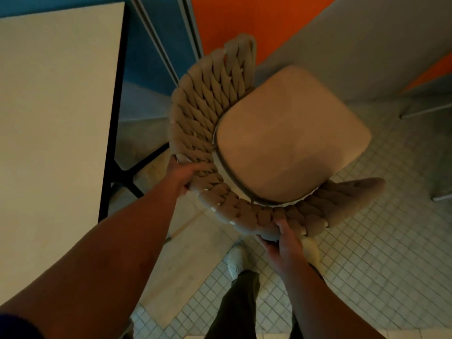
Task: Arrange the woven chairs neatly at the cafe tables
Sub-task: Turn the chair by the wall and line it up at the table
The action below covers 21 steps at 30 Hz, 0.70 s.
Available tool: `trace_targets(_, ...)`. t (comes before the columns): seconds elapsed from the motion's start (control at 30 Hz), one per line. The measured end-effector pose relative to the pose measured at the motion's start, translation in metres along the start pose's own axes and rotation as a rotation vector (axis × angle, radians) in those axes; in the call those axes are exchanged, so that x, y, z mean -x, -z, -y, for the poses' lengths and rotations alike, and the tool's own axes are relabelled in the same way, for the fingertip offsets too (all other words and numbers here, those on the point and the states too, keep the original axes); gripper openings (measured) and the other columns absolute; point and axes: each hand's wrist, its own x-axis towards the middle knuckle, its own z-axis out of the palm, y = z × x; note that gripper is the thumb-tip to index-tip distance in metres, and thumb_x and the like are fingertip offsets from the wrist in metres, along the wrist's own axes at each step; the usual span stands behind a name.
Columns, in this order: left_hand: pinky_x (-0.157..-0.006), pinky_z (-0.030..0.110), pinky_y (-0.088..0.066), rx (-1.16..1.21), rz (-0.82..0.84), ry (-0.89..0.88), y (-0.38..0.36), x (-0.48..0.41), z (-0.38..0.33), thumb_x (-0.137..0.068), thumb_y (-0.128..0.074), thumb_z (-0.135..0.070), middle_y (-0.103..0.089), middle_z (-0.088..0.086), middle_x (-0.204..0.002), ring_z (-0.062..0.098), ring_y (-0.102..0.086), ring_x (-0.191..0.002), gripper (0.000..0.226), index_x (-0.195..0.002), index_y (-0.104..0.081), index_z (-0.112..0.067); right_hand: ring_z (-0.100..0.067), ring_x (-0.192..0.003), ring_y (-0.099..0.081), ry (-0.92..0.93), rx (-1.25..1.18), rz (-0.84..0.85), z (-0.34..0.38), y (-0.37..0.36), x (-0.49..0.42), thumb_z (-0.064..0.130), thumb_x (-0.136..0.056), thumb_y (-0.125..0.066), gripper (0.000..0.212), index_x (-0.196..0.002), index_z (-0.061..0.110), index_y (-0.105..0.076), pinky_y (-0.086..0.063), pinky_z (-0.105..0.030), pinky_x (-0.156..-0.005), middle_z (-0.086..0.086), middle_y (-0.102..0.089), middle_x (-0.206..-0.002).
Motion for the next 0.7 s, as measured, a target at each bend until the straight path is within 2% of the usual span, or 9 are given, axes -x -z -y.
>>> trace_targets(0.07, -0.078, 0.05, -0.062, 0.009, 0.015, -0.015, -0.001, -0.001, 0.002, -0.062, -0.092, -0.001, -0.073, 0.002, -0.108, 0.024, -0.073, -0.09, 0.082, -0.127, -0.051, -0.027, -0.034, -0.112, -0.059, -0.007, 0.008, -0.023, 0.001, -0.001, 0.0, 0.004, -0.091, -0.062, 0.02, -0.106, 0.017, -0.061, -0.054, -0.05, -0.071, -0.014, -0.062, -0.122)
trace_targets(0.23, -0.081, 0.054, -0.061, 0.024, 0.0, -0.022, -0.003, 0.007, 0.006, -0.064, -0.089, 0.005, -0.073, 0.003, -0.111, 0.027, -0.074, -0.094, 0.081, -0.127, -0.051, -0.028, -0.037, -0.118, -0.056, -0.001, 0.018, -0.064, 0.005, 0.001, -0.003, 0.002, -0.09, -0.062, 0.042, -0.129, 0.017, -0.054, -0.052, -0.051, -0.063, -0.014, -0.058, -0.128)
trace_targets(0.37, -0.074, 0.05, -0.063, 0.086, -0.03, 0.011, -0.003, 0.02, 0.025, -0.058, -0.088, 0.005, -0.073, 0.01, -0.116, 0.03, -0.075, -0.094, 0.091, -0.137, -0.051, -0.02, -0.035, -0.104, -0.061, 0.011, 0.042, -0.064, 0.019, 0.017, 0.003, -0.002, -0.089, -0.062, 0.037, -0.119, 0.018, -0.055, -0.054, -0.054, -0.064, -0.013, -0.061, -0.117)
trace_targets(0.43, -0.07, 0.044, -0.062, 0.111, -0.066, 0.011, -0.004, 0.03, 0.034, -0.067, -0.084, 0.009, -0.072, 0.007, -0.11, 0.028, -0.073, -0.092, 0.08, -0.133, -0.05, -0.02, -0.033, -0.095, -0.062, 0.011, 0.086, -0.064, 0.027, 0.02, 0.007, -0.003, -0.089, -0.062, 0.033, -0.115, 0.016, -0.055, -0.053, -0.054, -0.063, -0.012, -0.062, -0.108)
trace_targets(0.5, -0.068, 0.043, -0.062, 0.151, -0.093, 0.014, -0.008, 0.044, 0.042, -0.071, -0.084, 0.008, -0.07, 0.005, -0.11, 0.028, -0.072, -0.094, 0.077, -0.133, -0.049, -0.02, -0.032, -0.09, -0.061, 0.012, 0.149, -0.047, 0.038, 0.023, 0.01, -0.001, -0.091, -0.06, 0.029, -0.115, 0.014, -0.054, -0.052, -0.053, -0.068, -0.011, -0.06, -0.11)
trace_targets(0.6, -0.077, 0.05, -0.06, 0.221, -0.16, 0.028, -0.019, 0.061, 0.06, -0.076, -0.079, 0.011, -0.065, 0.005, -0.108, 0.031, -0.069, -0.096, 0.071, -0.126, -0.043, -0.025, -0.035, -0.099, -0.058, 0.022, 0.244, -0.04, 0.058, 0.027, 0.012, 0.001, -0.094, -0.058, 0.029, -0.119, 0.013, -0.048, -0.049, -0.054, -0.082, -0.015, -0.053, -0.121)
trace_targets(0.7, -0.086, 0.057, -0.059, 0.29, -0.212, 0.042, -0.028, 0.074, 0.076, -0.079, -0.075, 0.01, -0.064, 0.013, -0.12, 0.035, -0.068, -0.1, 0.076, -0.136, -0.039, -0.024, -0.035, -0.102, -0.055, 0.026, 0.313, -0.046, 0.075, 0.034, 0.011, 0.002, -0.093, -0.06, 0.029, -0.117, 0.013, -0.047, -0.049, -0.054, -0.085, -0.015, -0.052, -0.122)
